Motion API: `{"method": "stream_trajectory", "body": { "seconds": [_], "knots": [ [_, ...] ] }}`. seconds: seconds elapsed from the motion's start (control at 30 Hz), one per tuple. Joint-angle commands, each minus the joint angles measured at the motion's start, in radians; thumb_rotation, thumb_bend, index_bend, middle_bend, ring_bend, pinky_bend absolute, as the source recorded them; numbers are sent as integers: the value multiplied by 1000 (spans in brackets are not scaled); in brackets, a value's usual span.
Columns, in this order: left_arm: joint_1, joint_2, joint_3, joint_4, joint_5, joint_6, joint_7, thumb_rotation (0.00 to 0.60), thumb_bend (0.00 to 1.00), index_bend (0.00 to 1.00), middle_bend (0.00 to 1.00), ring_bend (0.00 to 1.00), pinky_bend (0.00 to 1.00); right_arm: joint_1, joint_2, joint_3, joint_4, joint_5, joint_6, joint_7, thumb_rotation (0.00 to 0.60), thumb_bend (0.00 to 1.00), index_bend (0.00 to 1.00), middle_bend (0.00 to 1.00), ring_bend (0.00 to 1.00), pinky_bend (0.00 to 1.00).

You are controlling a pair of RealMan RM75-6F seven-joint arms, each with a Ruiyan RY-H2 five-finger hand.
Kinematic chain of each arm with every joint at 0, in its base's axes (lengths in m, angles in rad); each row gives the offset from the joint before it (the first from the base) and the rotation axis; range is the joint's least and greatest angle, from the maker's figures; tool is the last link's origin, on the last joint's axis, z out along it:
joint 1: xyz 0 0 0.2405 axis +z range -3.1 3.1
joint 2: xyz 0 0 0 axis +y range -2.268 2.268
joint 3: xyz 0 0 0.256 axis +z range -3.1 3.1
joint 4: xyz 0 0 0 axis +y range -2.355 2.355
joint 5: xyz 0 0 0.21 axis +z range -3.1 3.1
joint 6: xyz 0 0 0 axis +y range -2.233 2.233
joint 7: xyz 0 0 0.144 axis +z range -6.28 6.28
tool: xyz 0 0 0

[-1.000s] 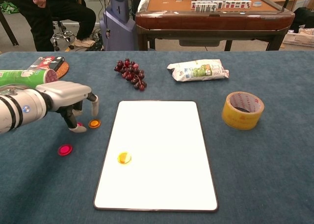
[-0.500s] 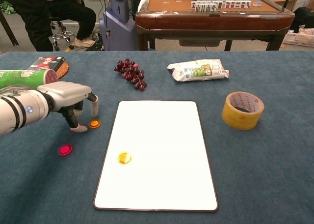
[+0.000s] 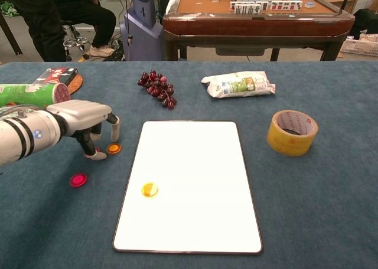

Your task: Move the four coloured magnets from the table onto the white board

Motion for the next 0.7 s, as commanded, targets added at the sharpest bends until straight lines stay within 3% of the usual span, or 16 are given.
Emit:
{"method": "stream_trajectory", "body": {
  "seconds": [0.03,0.7],
  "knots": [
    [0,-3,-6,4,-7,-3,-7,600,270,522,1000,1000,1000,0,0,0,0,1,0,1,600,162,388,335,314,443],
    [-14,0,-18,-22,-26,-3,-9,600,268,527,1000,1000,1000,1,-1,0,0,1,-2,-2,600,162,388,335,315,443]
  ]
}}
